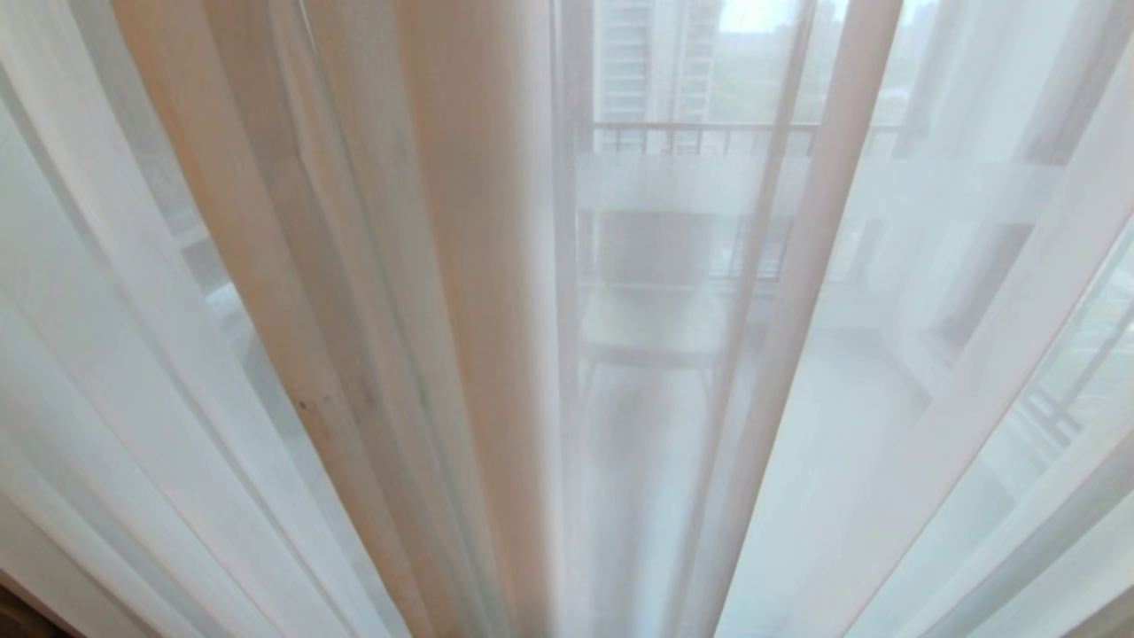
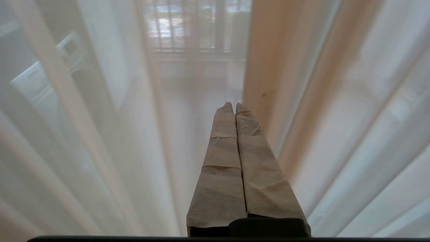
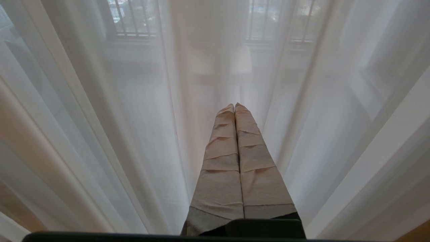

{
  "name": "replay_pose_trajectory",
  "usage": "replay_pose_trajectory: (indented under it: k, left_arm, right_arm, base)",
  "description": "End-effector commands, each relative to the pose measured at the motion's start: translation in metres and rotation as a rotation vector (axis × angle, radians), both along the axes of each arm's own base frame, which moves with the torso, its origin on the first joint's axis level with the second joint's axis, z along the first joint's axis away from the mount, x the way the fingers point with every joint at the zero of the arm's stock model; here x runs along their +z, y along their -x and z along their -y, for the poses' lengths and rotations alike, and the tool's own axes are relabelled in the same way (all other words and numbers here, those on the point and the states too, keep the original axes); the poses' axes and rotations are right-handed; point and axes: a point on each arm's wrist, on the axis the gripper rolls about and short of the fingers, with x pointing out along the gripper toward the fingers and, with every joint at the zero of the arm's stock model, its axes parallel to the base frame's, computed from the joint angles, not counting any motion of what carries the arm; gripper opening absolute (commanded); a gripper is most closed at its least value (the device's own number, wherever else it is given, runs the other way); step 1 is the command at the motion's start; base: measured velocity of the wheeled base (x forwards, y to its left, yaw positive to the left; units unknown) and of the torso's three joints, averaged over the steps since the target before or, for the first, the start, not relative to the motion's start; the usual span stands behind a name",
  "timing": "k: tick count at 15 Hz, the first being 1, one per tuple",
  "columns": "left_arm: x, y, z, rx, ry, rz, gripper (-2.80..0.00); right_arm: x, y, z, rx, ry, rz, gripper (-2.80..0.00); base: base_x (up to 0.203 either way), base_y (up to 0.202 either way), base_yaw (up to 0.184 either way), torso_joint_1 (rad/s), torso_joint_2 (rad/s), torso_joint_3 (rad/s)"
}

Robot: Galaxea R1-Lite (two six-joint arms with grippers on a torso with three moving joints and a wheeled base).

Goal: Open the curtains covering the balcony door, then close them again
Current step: Close the outer curtains on both sides

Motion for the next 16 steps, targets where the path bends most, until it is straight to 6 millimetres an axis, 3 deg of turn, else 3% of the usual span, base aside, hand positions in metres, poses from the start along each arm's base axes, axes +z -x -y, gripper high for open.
replay_pose_trajectory:
  k: [1,7,10,13,16]
  left_arm:
    - [-0.022,0.009,-0.002,0.119,-0.001,-0.007,-2.80]
    - [-0.096,0.036,0.000,0.296,0.008,0.041,-2.80]
    - [-0.129,0.036,0.000,0.297,-0.002,0.026,-2.80]
    - [-0.151,0.026,0.004,0.120,-0.007,-0.015,-2.80]
    - [-0.152,0.025,0.005,0.112,-0.003,-0.003,-2.80]
  right_arm:
    - [0.000,0.000,0.000,0.000,0.000,0.001,-2.80]
    - [0.000,0.000,0.000,0.000,0.000,0.001,-2.80]
    - [0.000,0.000,0.000,0.000,0.000,0.001,-2.80]
    - [0.000,0.000,0.000,0.000,0.000,0.001,-2.80]
    - [0.000,0.000,0.000,0.000,0.000,0.001,-2.80]
  base:
    - [0.000,0.000,0.000,0.000,0.00,0.000]
    - [0.000,0.000,0.000,0.000,0.00,0.000]
    - [0.000,0.000,0.000,0.000,0.00,0.000]
    - [0.000,0.000,0.000,0.000,0.00,0.000]
    - [0.000,0.000,0.000,0.000,0.00,0.000]
